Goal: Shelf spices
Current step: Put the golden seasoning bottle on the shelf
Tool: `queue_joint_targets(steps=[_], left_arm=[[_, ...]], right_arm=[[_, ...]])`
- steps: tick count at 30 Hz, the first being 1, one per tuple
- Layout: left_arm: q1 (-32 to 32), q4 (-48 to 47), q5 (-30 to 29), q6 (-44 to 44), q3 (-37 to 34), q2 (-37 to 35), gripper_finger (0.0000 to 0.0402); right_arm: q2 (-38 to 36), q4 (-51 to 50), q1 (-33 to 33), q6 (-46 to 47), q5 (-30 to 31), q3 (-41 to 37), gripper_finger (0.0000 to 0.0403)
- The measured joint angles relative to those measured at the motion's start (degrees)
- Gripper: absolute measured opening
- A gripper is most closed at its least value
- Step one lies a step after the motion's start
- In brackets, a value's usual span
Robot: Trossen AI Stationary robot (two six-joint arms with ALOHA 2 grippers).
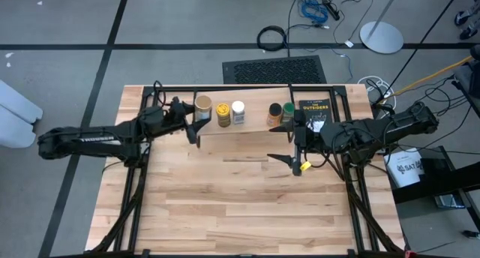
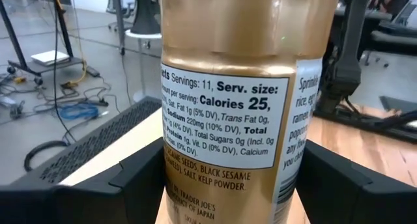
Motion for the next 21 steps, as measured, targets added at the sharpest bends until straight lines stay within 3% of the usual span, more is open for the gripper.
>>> queue_joint_targets(steps=[11, 21], left_arm=[[1.53, 6.91, 1.47, -0.14, -5.01, 2.44, 0.0285], [3.92, 9.59, 2.02, -1.42, -5.25, 3.39, 0.0294]], right_arm=[[0.00, 0.04, 0.00, -0.61, 0.02, 0.00, 0.0348], [0.02, 0.05, 0.00, -0.96, 0.02, 0.00, 0.0347]])
